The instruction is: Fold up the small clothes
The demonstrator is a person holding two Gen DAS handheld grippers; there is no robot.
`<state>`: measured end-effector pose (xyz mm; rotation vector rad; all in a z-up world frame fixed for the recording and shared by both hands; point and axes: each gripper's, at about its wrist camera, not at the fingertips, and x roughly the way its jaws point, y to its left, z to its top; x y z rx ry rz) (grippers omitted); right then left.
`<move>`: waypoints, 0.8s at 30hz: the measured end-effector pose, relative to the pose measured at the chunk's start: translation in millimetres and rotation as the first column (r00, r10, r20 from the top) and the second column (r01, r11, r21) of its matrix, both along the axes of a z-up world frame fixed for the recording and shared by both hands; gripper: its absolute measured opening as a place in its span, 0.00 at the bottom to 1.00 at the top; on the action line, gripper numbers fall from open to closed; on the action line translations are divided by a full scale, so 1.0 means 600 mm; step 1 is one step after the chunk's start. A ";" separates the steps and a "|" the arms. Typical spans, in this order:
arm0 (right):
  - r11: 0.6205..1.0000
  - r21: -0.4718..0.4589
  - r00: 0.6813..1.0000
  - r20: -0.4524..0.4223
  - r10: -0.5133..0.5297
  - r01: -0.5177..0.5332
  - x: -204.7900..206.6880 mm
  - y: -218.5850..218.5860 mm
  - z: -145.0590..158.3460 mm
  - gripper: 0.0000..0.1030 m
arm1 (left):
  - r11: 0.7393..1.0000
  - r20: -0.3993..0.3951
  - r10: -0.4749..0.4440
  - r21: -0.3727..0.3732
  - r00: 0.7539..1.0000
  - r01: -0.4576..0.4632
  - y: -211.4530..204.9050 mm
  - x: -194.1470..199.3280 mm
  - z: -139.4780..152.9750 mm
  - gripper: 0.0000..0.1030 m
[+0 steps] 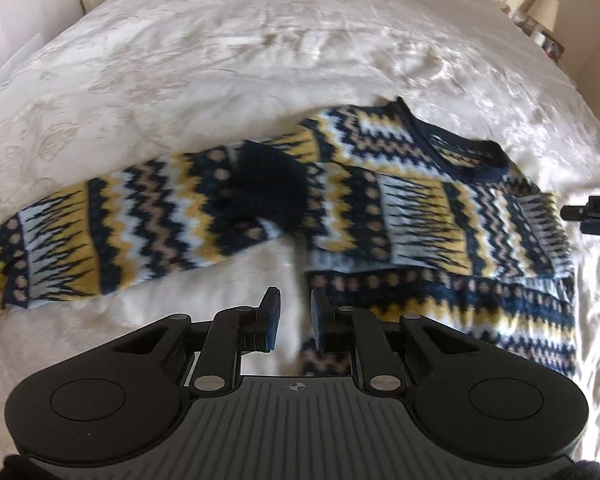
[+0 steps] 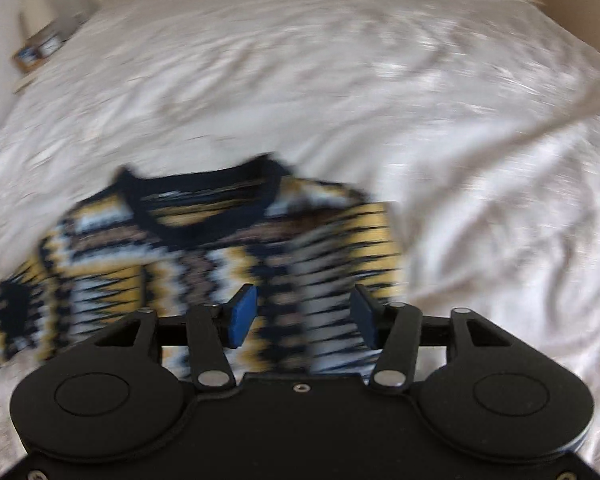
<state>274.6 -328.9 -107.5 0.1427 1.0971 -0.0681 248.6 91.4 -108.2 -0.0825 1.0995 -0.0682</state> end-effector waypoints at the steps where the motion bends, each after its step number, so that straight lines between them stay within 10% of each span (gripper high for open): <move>1: 1.000 -0.002 1.000 -0.004 -0.015 0.015 0.005 -0.019 -0.004 0.62 | 1.000 -0.006 0.001 0.003 1.000 0.000 -0.007 -0.001 -0.002 0.16; 14: 0.992 0.124 0.998 -0.054 0.011 -0.004 0.091 -0.115 -0.084 0.65 | 0.994 -0.062 0.101 0.052 0.993 -0.098 -0.071 -0.038 -0.004 0.16; 15: 0.990 0.143 0.998 -0.060 0.022 -0.013 0.096 -0.117 -0.089 0.52 | 0.993 -0.063 0.108 0.055 0.992 -0.105 -0.074 -0.039 -0.003 0.16; 16: 0.985 0.168 0.997 -0.064 0.039 -0.028 0.099 -0.119 -0.092 0.12 | 0.992 -0.063 0.115 0.056 0.991 -0.112 -0.078 -0.040 -0.003 0.16; 24: 0.999 0.052 0.995 -0.100 0.008 -0.003 0.111 -0.157 -0.104 0.07 | 0.993 -0.039 0.106 0.056 0.994 -0.103 -0.112 -0.020 -0.008 0.17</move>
